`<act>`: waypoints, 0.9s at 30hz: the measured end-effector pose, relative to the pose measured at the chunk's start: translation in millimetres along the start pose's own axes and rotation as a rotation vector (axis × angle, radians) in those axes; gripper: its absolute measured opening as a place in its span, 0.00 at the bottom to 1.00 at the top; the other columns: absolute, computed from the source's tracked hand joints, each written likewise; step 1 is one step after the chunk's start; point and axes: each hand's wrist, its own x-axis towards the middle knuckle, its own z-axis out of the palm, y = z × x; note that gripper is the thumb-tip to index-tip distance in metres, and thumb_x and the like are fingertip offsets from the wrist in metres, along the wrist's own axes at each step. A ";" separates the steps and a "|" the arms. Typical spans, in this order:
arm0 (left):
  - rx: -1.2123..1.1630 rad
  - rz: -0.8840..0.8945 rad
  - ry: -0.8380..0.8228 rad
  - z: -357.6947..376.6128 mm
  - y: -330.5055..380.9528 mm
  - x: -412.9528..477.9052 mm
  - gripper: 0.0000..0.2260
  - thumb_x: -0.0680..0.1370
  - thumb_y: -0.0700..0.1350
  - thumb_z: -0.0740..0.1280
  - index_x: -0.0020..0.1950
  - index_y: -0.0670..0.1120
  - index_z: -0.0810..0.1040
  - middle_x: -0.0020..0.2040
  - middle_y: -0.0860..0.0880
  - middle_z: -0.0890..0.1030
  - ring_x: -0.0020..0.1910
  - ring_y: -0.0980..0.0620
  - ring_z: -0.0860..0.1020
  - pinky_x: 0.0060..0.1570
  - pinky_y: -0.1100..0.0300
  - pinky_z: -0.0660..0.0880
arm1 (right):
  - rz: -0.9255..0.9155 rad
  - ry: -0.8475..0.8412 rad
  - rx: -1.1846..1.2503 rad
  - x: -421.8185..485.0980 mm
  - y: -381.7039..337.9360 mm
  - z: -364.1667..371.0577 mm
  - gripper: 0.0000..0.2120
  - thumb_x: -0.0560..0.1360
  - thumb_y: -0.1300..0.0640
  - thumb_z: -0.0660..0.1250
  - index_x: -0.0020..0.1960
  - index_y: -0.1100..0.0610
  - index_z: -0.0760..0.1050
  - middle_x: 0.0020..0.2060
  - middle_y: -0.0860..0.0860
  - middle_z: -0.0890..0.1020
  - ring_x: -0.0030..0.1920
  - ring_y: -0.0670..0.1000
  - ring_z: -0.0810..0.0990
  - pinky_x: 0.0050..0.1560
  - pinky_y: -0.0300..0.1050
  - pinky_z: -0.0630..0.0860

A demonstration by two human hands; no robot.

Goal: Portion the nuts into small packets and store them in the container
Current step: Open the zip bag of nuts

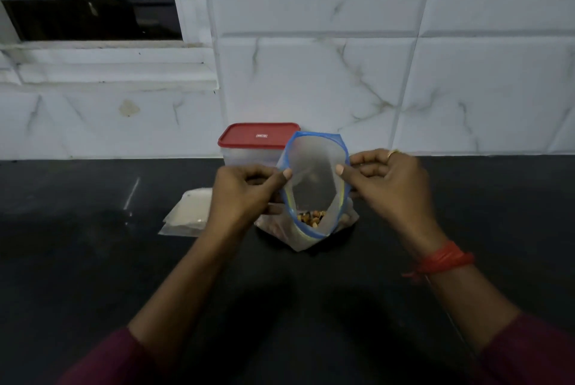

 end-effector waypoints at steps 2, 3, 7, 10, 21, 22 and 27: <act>-0.089 -0.076 -0.022 7.8 -8.7 0.9 0.09 0.75 0.44 0.75 0.43 0.38 0.85 0.42 0.34 0.84 0.37 0.45 0.82 0.35 0.55 0.83 | 0.049 0.000 0.074 0.6 7.9 3.4 0.07 0.71 0.57 0.78 0.46 0.55 0.82 0.35 0.52 0.87 0.36 0.51 0.87 0.39 0.45 0.83; -0.135 -0.115 -0.028 9.5 -12.2 1.5 0.09 0.75 0.44 0.75 0.44 0.37 0.85 0.43 0.34 0.84 0.38 0.44 0.83 0.37 0.55 0.83 | 0.095 -0.006 0.126 1.4 12.7 4.0 0.07 0.72 0.59 0.77 0.49 0.58 0.82 0.37 0.53 0.87 0.38 0.51 0.87 0.38 0.44 0.83; -0.316 -0.267 -0.016 10.6 -15.0 3.1 0.07 0.75 0.42 0.74 0.44 0.37 0.85 0.41 0.39 0.86 0.35 0.48 0.84 0.35 0.59 0.82 | 0.317 -0.106 0.349 2.9 22.5 -1.4 0.07 0.76 0.62 0.72 0.51 0.64 0.82 0.38 0.55 0.86 0.36 0.50 0.84 0.35 0.41 0.81; -0.425 -0.311 -0.021 7.5 -10.2 6.3 0.08 0.77 0.42 0.71 0.44 0.37 0.85 0.38 0.41 0.85 0.32 0.51 0.83 0.31 0.61 0.81 | 0.391 -0.188 0.493 4.6 18.2 -7.8 0.04 0.76 0.60 0.71 0.46 0.60 0.83 0.35 0.54 0.85 0.34 0.49 0.83 0.33 0.41 0.80; -0.605 -0.484 0.000 -10.7 19.3 51.5 0.07 0.80 0.46 0.67 0.49 0.43 0.79 0.36 0.47 0.81 0.32 0.50 0.81 0.26 0.60 0.80 | 0.575 -0.226 0.745 39.5 -8.0 -8.3 0.08 0.78 0.53 0.69 0.41 0.55 0.77 0.27 0.48 0.73 0.25 0.44 0.69 0.22 0.36 0.65; -0.611 -0.487 0.004 -13.0 19.8 53.4 0.08 0.80 0.46 0.67 0.48 0.43 0.79 0.37 0.47 0.80 0.32 0.50 0.80 0.26 0.61 0.79 | 0.576 -0.252 0.762 40.5 -7.7 -9.5 0.09 0.78 0.53 0.68 0.40 0.55 0.76 0.27 0.47 0.73 0.25 0.44 0.68 0.22 0.35 0.63; -0.789 -0.496 -0.056 -19.9 26.7 58.0 0.07 0.81 0.45 0.65 0.50 0.42 0.78 0.37 0.46 0.81 0.31 0.51 0.79 0.39 0.61 0.78 | 0.600 -0.294 0.858 50.6 -10.0 -7.1 0.13 0.77 0.55 0.64 0.34 0.54 0.74 0.27 0.47 0.69 0.24 0.44 0.62 0.24 0.37 0.56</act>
